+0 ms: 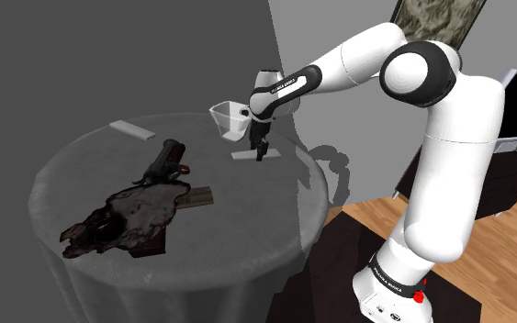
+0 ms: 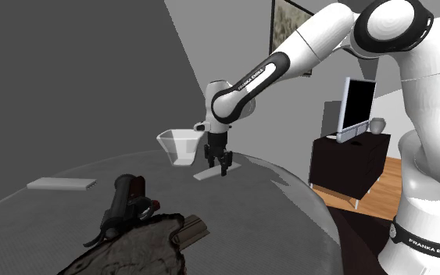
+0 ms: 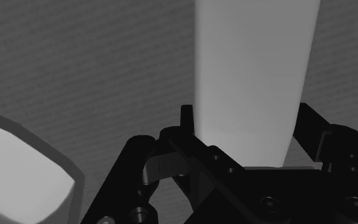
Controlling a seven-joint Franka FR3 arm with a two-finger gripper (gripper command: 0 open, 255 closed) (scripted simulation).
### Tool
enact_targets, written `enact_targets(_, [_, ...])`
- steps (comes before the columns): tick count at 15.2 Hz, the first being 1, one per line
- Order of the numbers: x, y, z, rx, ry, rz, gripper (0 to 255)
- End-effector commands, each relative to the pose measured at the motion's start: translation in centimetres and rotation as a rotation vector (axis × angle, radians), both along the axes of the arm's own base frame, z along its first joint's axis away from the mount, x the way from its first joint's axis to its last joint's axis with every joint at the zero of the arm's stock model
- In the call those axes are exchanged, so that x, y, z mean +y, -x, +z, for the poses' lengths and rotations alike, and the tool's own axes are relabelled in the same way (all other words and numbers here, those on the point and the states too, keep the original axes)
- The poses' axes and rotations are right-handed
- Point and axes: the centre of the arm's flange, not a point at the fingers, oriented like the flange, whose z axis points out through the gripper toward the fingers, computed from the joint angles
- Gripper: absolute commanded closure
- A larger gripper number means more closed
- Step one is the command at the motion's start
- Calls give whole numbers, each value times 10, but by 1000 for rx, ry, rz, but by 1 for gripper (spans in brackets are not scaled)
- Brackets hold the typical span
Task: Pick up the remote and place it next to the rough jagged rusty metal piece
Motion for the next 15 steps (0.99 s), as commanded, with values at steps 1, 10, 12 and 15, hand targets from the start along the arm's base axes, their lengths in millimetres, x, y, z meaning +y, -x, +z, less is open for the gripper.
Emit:
enact_targets(1, [0,0,0,1,0,0,255])
enact_targets(10, [0,0,5,1,0,0,255])
enact_targets(12, [0,0,15,1,0,0,255])
enact_targets(15, [0,0,31,1,0,0,255])
